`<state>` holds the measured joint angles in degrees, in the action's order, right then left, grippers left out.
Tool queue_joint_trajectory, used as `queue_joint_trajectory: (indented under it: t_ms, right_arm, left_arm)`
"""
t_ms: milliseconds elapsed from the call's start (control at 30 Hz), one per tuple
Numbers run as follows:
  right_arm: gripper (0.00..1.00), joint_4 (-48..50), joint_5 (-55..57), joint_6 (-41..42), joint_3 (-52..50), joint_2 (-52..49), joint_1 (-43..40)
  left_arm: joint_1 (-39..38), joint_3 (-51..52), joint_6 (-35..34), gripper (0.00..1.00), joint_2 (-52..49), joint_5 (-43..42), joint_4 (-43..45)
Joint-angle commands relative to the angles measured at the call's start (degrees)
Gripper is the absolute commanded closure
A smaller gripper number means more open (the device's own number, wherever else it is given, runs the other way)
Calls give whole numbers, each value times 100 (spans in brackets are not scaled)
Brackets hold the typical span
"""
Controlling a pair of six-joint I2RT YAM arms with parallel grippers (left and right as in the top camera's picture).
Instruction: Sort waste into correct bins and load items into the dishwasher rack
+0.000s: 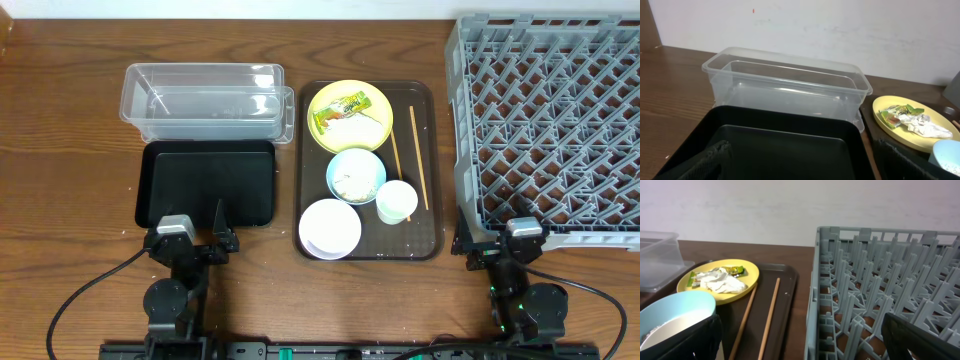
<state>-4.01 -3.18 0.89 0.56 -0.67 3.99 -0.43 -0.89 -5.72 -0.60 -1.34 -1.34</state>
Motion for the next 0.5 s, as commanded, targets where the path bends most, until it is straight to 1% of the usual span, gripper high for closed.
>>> queue_joint_trajectory:
  t_ms: [0,233,400,467]
  right_arm:
    - [1,2,17,76,-26,17,48]
    - [1,98,-116,81,-24,17,48]
    - [1,284,-507,74,7,17,48]
    - [1,282,-640,66,85,11,48]
  left_arm:
    - [31,66,76,8,26,90,-269]
    - [31,66,74,8,26,42,-155]
    - [31,9,76,8,26,-533,144]
    - [31,-114,76,8,26,-601,166]
